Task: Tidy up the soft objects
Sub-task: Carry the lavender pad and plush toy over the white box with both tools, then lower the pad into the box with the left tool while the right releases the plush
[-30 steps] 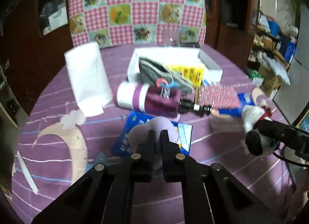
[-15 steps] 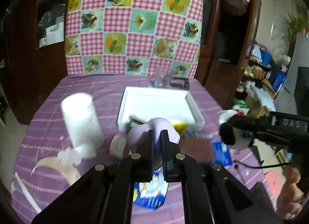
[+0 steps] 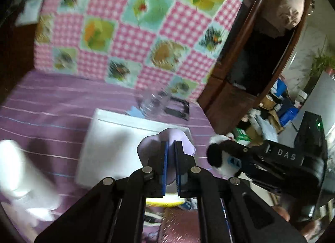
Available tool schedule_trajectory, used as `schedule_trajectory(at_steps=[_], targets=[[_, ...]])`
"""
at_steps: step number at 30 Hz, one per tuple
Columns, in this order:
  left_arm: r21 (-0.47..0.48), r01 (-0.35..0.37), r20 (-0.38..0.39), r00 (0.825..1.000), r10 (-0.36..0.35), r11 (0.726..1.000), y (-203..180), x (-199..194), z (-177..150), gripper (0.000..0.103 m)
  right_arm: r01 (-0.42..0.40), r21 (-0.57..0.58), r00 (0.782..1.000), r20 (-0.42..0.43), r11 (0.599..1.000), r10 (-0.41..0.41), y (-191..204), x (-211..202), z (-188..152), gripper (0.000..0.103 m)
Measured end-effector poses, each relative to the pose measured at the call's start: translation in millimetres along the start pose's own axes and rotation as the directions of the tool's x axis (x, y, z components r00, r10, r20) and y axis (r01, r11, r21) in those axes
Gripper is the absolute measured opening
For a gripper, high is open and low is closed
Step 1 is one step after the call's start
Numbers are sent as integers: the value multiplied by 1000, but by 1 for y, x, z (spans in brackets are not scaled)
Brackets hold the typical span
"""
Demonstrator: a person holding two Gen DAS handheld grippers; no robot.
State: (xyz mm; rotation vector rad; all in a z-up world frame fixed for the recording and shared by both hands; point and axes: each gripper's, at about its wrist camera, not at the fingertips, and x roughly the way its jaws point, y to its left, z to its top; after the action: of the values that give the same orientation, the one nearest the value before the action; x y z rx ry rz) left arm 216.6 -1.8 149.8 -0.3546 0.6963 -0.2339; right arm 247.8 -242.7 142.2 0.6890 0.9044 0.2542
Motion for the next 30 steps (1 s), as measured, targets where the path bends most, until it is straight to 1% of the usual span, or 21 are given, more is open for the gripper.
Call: schedule_trajectory(at_steps=[1,3,4,6,7,9,11,13,17,20,22,25,26,27,29,30], targets=[[6,4,-15,1000,-3,1000,0,12,0,5,2,-12,1000,3,1000,-2,-3,4,2,41],[40,-13,-32,999,15,999,-3,30,-1,5,10,-81,1000,19,997,-9,-6,15,0,41],[58,-23,-34,999,25,998,-5,38,-4,5,33,-127,999,25,991,-30,-7,23,-3,41],[69,-11,-40,999,14,998,-4,49,-12,5,93,-161,996,4,983,-94,-9,36,-3,41],[89,-27,-69,997,33,996,-5,59,-13,5,109,-179,994,6,978,-109,-10,39,-3,41],[95,-71,-68,995,78,993,-4,66,-15,5,138,-232,989,-13,963,-145,-10,46,-5,41],[94,-71,-93,992,79,993,-1,74,-18,5,165,-279,983,-34,946,-181,-11,55,-8,41],[83,-81,-121,988,91,993,2,83,-23,5,178,-298,978,-49,938,-201,-15,63,-11,41],[98,-88,-171,980,103,991,2,101,-33,5,185,-299,967,-114,936,-228,-29,82,-13,41],[119,-94,-194,974,116,988,-3,110,-41,5,202,-296,959,-134,933,-250,-36,87,-14,41],[136,-106,-214,968,134,985,-6,116,-47,5,190,-290,958,-153,938,-242,-38,89,-13,41],[137,-129,-238,958,159,982,-5,120,-51,5,182,-285,956,-172,941,-236,-41,91,-13,41],[128,-126,-265,951,156,984,-4,123,-52,5,182,-288,956,-172,940,-237,-40,92,-13,41],[118,-130,-303,939,160,984,-1,128,-54,5,183,-293,955,-174,938,-241,-40,92,-13,41],[117,-143,-347,921,176,983,0,133,-58,5,191,-305,952,-174,933,-252,-38,93,-14,41],[118,-139,-356,919,172,983,-1,134,-59,5,194,-311,951,-172,930,-256,-37,93,-15,41]])
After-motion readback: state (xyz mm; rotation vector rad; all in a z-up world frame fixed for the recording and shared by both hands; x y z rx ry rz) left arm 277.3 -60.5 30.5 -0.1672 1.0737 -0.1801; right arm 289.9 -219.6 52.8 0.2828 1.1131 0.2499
